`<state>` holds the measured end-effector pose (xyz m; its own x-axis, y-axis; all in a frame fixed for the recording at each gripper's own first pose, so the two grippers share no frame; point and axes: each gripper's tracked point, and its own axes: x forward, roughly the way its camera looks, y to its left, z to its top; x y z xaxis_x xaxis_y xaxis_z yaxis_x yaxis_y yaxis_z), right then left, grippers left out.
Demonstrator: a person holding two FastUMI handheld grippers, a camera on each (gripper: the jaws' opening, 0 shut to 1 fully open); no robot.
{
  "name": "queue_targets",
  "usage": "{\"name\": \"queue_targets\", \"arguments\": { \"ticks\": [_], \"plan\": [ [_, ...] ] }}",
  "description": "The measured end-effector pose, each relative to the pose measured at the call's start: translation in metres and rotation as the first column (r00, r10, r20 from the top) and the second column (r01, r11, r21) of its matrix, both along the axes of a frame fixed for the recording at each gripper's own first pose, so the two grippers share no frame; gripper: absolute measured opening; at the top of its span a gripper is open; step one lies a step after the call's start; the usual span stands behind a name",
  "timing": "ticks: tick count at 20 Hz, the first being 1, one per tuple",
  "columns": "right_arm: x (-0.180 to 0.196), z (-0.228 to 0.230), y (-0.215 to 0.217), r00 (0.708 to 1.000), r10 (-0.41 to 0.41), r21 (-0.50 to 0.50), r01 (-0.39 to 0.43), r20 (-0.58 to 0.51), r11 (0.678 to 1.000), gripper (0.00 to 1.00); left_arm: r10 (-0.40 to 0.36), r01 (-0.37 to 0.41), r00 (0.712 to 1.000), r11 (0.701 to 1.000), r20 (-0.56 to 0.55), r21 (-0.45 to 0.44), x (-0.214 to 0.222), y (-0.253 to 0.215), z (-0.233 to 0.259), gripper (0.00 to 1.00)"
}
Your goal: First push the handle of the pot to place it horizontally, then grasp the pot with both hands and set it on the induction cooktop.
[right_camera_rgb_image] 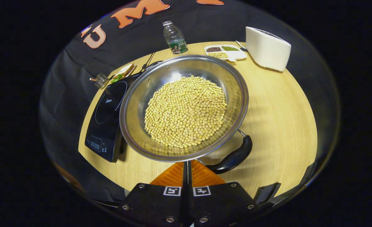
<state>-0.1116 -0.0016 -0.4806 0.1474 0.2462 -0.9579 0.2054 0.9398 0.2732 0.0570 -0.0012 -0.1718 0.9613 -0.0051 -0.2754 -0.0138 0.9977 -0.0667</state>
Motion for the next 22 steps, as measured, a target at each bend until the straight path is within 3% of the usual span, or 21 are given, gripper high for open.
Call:
{"name": "queue_targets", "arguments": {
  "ticks": [8,14,17,22],
  "plan": [
    [0.017,-0.011,-0.059,1.0,0.0,-0.179,0.002,0.014,0.984,0.0,-0.015,0.016,0.999,1.0,-0.029,0.021,0.003,-0.004,-0.015,0.93],
    [0.035,-0.018,-0.092,0.999,-0.044,-0.226,0.047,0.015,0.973,0.0,-0.03,0.032,0.999,0.999,-0.044,0.033,0.005,-0.007,-0.024,0.93],
    [0.043,-0.029,-0.118,0.999,-0.042,-0.323,0.042,0.008,0.946,0.0,-0.028,0.03,0.998,0.999,-0.058,0.033,0.008,-0.007,-0.032,0.93],
    [0.053,-0.039,-0.129,0.995,-0.099,-0.311,0.094,-0.002,0.946,0.0,-0.029,0.032,0.995,0.999,-0.092,0.031,0.014,-0.006,-0.051,0.93]
  ]
}}
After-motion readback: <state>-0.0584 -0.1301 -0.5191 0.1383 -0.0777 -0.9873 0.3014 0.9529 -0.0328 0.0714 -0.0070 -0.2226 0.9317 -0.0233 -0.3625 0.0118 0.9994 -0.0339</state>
